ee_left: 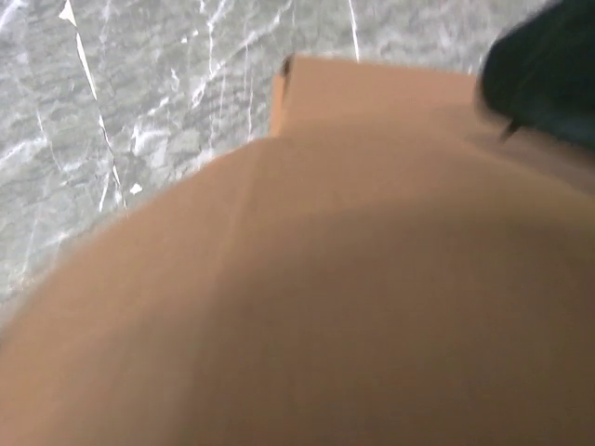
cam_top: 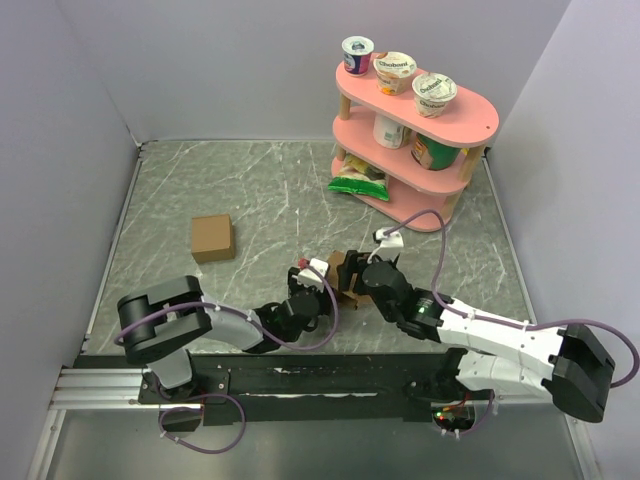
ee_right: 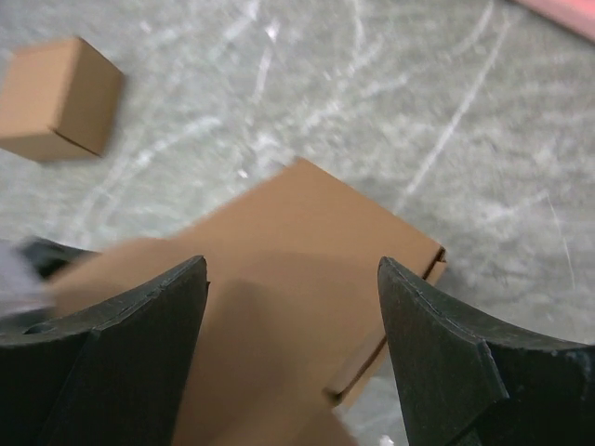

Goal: Fold the paper box

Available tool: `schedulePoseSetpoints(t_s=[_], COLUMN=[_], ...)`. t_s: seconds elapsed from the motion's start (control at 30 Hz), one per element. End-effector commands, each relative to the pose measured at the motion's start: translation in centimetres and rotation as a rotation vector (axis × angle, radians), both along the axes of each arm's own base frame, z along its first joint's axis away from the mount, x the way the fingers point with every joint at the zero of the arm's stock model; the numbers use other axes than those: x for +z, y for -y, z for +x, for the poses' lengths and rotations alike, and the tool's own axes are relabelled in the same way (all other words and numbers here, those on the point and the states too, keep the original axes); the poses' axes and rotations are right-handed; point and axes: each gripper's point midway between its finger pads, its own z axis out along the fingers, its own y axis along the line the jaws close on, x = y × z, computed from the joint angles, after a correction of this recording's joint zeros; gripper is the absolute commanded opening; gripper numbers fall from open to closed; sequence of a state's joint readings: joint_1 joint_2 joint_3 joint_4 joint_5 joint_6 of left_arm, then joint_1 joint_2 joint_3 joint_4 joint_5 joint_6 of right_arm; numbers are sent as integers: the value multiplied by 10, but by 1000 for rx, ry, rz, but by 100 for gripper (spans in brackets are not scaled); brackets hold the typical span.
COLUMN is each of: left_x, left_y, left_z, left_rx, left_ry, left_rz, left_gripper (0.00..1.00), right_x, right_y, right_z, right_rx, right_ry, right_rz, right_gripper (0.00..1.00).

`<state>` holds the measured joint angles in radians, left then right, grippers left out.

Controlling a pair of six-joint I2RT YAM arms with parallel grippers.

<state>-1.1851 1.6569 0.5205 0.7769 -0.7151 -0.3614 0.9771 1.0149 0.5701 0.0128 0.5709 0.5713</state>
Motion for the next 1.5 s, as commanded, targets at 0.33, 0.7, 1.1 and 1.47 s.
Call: schedulePoseSetpoints(t_s=[0.33,0.7,1.1,1.47], left_x=[8,19,30,57], left_y=[8,11,2,-8], left_z=[-37,-54,-74,-133], left_rx=[-201,-310,-429,-696], left_ry=[-78,-130,-188,-286], left_rz=[20,56,72,-26], left_gripper=[94,96,96,96], right_x=[-51,-66,-72,-78], right_y=[20,29,30,35], right_z=[8,12,14,14], right_rx=[-101,-133,-142,-170], right_ry=[-81,-106,-117,-113], right_rz=[-72,-98,-115,-111], right_gripper=[81,81,81,81])
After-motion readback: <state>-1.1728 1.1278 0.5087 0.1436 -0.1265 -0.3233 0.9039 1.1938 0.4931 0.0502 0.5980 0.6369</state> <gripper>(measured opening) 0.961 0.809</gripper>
